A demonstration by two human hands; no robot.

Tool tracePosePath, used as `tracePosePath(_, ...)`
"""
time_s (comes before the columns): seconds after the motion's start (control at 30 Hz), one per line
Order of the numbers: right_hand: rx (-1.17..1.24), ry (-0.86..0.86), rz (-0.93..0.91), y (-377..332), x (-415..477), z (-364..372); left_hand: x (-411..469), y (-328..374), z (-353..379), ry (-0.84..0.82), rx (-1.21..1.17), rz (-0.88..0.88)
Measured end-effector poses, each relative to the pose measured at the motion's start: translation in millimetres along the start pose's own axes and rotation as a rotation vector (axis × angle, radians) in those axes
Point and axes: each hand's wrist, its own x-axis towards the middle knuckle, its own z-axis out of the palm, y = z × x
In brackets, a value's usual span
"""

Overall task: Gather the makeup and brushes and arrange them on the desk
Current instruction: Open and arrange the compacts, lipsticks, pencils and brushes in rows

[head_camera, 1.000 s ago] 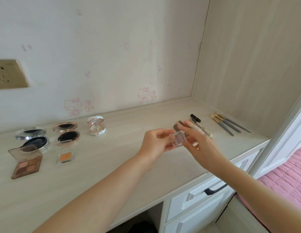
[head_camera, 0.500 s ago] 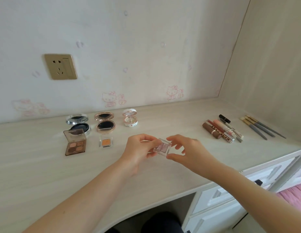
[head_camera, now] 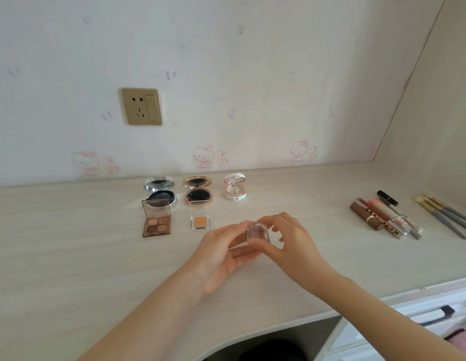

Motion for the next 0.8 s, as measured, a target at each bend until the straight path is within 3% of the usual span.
tracePosePath(0.17, -0.059, 0.019, -0.042, -7.5, 4.0, 6.1, -2.1, -2.8, -6.9, -0.046, -0.116, 0.014)
tracePosePath(0.4, -0.199, -0.001, -0.267, -20.0, 6.6, 1.9, 2.4, -9.6, -15.9, -0.003, -0.091, 0.054)
tracePosePath(0.8, -0.032, -0.093, -0.261, -15.5, 7.6, -2.2, 0.8, -10.6, -16.3, -0.036, -0.082, 0.079)
